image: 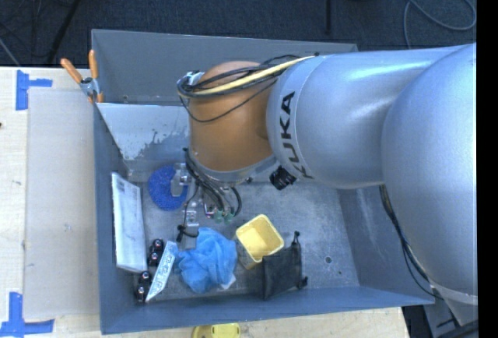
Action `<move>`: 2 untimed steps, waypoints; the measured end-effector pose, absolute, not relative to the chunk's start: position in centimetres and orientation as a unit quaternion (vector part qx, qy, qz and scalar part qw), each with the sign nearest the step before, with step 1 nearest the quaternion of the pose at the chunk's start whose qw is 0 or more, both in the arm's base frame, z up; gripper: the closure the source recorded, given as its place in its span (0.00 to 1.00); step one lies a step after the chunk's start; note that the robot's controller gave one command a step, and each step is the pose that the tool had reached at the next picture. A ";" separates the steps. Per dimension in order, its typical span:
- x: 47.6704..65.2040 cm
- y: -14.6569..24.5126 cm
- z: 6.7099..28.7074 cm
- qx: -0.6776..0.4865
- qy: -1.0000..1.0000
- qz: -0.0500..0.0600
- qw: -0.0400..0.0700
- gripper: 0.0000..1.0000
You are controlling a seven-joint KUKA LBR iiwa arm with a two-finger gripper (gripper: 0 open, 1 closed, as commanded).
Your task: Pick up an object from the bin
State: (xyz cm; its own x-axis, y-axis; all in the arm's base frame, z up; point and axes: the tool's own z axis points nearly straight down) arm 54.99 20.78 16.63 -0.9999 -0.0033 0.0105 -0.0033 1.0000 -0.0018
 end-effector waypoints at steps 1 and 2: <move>55.2 20.7 17.1 -0.001 -1.000 0.000 0.001 0.00; 53.1 18.3 12.0 0.072 -0.997 0.000 0.001 0.00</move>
Offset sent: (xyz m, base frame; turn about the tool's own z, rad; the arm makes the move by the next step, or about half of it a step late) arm -0.0385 -0.0498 -0.0963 -0.2748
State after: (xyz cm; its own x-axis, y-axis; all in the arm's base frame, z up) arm 53.11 18.26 11.97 -0.9895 -0.1443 0.0012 -0.1443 0.9895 0.0001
